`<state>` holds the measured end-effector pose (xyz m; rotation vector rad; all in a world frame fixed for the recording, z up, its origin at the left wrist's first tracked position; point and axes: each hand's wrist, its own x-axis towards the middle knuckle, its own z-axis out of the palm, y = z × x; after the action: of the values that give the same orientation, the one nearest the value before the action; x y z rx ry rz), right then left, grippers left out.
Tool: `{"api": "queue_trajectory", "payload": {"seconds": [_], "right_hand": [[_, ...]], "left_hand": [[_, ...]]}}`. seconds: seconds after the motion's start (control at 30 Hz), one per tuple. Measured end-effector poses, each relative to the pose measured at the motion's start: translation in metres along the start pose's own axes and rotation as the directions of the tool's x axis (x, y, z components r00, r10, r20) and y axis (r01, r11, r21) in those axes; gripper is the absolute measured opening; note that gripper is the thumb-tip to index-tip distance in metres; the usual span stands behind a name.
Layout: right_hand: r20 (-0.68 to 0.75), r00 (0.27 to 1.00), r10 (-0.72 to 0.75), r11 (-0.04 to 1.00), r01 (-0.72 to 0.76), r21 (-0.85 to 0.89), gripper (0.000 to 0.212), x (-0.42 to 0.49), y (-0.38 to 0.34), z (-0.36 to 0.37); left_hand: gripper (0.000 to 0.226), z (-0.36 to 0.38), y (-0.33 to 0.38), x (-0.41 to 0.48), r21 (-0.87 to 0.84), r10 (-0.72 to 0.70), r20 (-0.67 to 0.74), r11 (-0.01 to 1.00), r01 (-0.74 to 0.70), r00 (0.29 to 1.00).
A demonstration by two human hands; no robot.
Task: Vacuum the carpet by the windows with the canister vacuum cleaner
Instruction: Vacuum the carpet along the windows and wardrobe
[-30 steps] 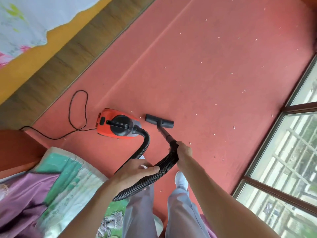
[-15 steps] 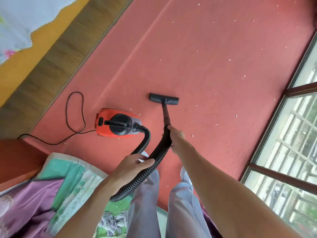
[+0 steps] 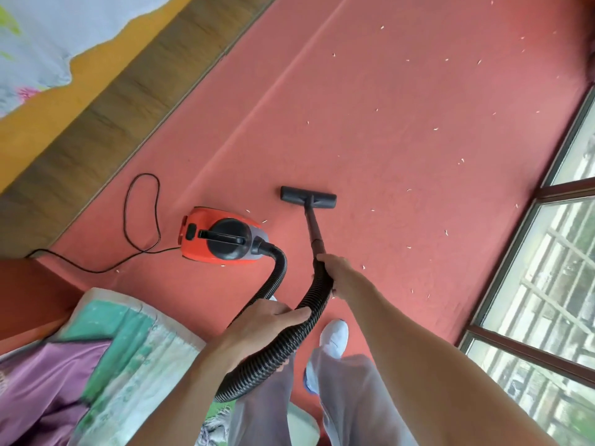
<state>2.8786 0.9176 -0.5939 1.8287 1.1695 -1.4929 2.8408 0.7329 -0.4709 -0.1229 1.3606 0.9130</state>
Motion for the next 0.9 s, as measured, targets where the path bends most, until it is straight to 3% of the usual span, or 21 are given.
{"api": "queue_trajectory", "payload": {"seconds": [0.23,0.47,0.6,0.67,0.77,0.9], "right_hand": [[0.042,0.997,0.067,0.983,-0.059,-0.172,0.021,-0.003,0.011,-0.013],[0.019,0.998,-0.057,0.977,0.06,-0.206,0.04,0.028,-0.004,-0.002],[0.214,0.964,0.158,0.924,-0.068,-0.377,0.022,0.008,-0.009,-0.026],[0.318,0.909,0.27,0.881,-0.099,-0.463,0.028,-0.002,-0.008,-0.047],[0.378,0.875,0.303,0.89,-0.119,-0.439,0.03,-0.001,-0.003,-0.062],[0.287,0.938,0.195,0.957,-0.119,-0.263,0.019,0.019,0.006,-0.029]], "left_hand": [[0.031,-0.002,-0.004,-0.003,0.059,-0.059,0.173,0.997,0.05,0.983],[0.042,0.01,-0.01,0.013,0.03,-0.027,0.016,0.999,0.027,1.0],[0.03,0.007,-0.002,0.004,0.07,-0.116,0.138,0.992,0.107,0.984],[0.021,0.001,0.003,-0.004,0.125,-0.16,0.224,0.983,0.135,0.961],[0.023,-0.007,0.01,-0.007,0.191,-0.203,0.245,0.969,0.157,0.948],[0.022,-0.009,0.014,0.005,0.217,-0.227,0.225,0.96,0.178,0.948]]}}
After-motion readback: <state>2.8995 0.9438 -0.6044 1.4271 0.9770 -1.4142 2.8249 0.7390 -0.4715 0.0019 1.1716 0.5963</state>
